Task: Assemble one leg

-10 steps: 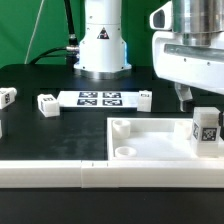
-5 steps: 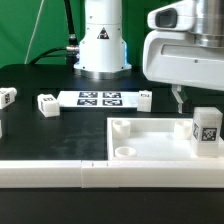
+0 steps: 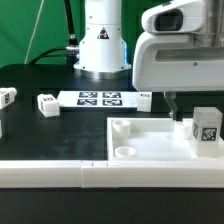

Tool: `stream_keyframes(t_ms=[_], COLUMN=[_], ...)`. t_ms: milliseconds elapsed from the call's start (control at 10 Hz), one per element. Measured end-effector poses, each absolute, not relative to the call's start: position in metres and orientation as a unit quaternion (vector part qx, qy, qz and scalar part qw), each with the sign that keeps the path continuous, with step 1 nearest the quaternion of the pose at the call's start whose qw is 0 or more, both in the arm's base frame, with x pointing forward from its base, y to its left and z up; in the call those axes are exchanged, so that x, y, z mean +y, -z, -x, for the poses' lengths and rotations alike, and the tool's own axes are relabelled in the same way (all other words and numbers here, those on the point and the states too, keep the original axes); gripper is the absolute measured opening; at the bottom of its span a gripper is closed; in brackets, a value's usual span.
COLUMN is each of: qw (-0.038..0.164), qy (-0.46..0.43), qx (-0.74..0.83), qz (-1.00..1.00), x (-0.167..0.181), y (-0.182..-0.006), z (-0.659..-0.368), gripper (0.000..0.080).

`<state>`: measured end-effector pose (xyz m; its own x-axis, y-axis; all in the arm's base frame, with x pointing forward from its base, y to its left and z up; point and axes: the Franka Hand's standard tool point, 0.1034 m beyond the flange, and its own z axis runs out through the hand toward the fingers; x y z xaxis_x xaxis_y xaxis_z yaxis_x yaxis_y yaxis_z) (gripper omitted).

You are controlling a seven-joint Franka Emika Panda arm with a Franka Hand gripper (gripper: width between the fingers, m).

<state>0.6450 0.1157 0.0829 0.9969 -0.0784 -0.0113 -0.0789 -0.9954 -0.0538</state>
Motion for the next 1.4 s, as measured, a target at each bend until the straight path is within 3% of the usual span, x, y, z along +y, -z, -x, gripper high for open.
stream_keyframes(t_ms=[200,400,600,1400], qw=[0.027,0.027,0.028,0.032], qy=[-0.004,-0.005,-0.006,-0.012], qx=[0.038,0.049,0.066,0.523], qz=[0.999,0.998,0.997,0.852], x=[0.1157,0.1159,0.1161,0.1079], y=[-0.0828,-0.0827,-0.0821,-0.0795], z=[-0.6451,-0.645,-0.6449,-0.6459], gripper=[0.0635,0.0289,0.0291,0.0291])
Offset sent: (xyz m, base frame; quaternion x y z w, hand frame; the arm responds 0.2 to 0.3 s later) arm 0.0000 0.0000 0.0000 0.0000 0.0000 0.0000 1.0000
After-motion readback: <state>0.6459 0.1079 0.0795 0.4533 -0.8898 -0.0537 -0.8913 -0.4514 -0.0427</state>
